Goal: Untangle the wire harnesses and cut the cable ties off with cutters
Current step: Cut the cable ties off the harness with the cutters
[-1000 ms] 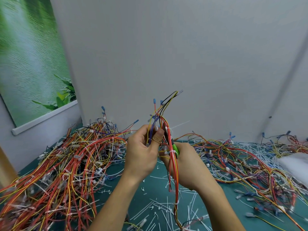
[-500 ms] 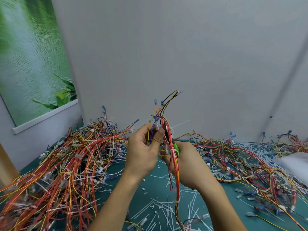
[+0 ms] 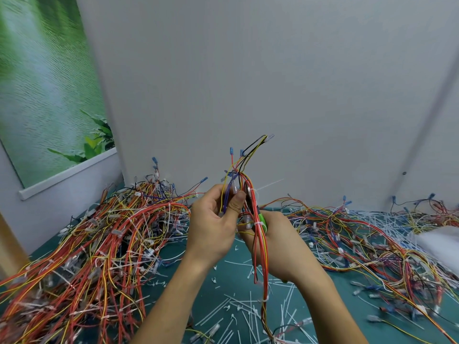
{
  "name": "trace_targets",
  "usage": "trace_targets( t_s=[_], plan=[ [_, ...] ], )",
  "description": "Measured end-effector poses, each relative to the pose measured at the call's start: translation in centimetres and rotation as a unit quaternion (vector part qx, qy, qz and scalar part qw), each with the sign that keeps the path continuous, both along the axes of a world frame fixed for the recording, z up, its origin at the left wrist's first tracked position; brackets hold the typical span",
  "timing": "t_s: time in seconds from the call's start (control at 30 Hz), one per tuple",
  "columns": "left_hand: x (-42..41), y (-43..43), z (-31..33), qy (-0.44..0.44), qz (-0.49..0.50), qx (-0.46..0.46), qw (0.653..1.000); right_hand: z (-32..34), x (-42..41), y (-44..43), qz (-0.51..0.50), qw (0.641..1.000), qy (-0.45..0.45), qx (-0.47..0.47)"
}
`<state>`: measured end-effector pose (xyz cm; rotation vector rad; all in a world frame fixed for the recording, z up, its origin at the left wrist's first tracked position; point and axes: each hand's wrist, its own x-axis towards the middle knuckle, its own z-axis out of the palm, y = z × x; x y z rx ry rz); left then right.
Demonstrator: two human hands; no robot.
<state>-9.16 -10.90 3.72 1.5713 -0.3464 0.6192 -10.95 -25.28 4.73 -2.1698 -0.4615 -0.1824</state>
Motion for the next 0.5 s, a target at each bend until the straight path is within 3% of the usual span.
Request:
trace_targets(
  t_s=[0.5],
  plan=[
    [-0.2, -0.05, 0.18, 0.002, -0.004, -0.015, 1.0, 0.37, -0.23, 0.26, 0.013, 1.0, 0.001, 0.009]
  ],
)
